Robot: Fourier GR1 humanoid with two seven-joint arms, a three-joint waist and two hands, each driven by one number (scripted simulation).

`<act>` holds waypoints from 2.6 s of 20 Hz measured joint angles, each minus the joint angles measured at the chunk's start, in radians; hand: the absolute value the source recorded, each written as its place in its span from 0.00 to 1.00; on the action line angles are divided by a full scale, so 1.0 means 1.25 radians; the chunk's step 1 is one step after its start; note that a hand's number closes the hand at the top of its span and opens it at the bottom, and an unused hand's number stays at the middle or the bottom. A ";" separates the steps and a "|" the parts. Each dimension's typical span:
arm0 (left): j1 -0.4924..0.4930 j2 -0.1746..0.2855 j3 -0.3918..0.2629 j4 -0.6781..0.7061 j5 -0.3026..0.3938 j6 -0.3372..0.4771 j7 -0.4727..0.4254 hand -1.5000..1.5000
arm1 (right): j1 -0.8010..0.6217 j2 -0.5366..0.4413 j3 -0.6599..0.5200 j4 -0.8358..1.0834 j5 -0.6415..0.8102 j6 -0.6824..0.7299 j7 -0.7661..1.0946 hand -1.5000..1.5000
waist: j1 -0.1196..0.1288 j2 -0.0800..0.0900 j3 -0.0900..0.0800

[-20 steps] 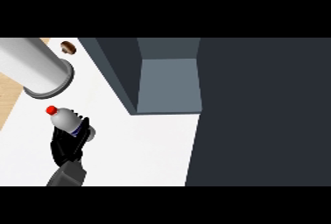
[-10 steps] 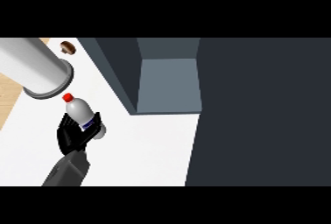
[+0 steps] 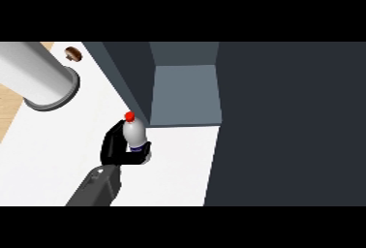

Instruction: Pick up the bottled water, place it into the cabinet and close the cabinet

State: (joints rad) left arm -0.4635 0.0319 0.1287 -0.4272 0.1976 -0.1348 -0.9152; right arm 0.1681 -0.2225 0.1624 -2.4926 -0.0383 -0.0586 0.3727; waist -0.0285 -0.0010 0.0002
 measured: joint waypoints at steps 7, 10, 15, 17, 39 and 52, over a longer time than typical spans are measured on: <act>-0.015 -0.017 -0.107 -0.053 0.076 -0.029 0.051 1.00 | 0.055 -0.001 -0.100 0.007 -0.034 0.053 -0.053 0.00 | 0.004 -0.003 0.001; -0.010 -0.008 -0.152 -0.074 0.134 -0.008 0.083 1.00 | 0.050 -0.007 -0.157 0.026 -0.070 0.080 -0.069 0.00 | 0.005 -0.002 0.001; 0.012 0.003 -0.212 -0.128 0.219 0.041 0.139 1.00 | 0.063 -0.005 -0.230 0.061 -0.118 0.122 -0.105 0.00 | 0.004 -0.003 0.002; 0.018 0.011 -0.234 -0.143 0.250 0.072 0.149 1.00 | 0.065 -0.005 -0.249 0.074 -0.140 0.138 -0.115 0.00 | -0.001 -0.003 0.003; 0.066 0.051 -0.354 -0.251 0.355 0.389 0.165 1.00 | 0.030 -0.056 -0.395 0.149 -0.387 0.238 -0.133 0.00 | -0.040 -0.004 0.010; 0.081 0.054 -0.375 -0.281 0.343 0.564 0.151 1.00 | 0.005 -0.101 -0.448 0.208 -0.476 0.287 -0.137 0.00 | -0.063 -0.001 0.014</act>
State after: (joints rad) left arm -0.3626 0.0998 -0.3398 -0.7785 0.6266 0.5697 -0.7262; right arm 0.1749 -0.3492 -0.3972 -2.2329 -0.6334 0.3003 0.2008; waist -0.1072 -0.0022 0.0178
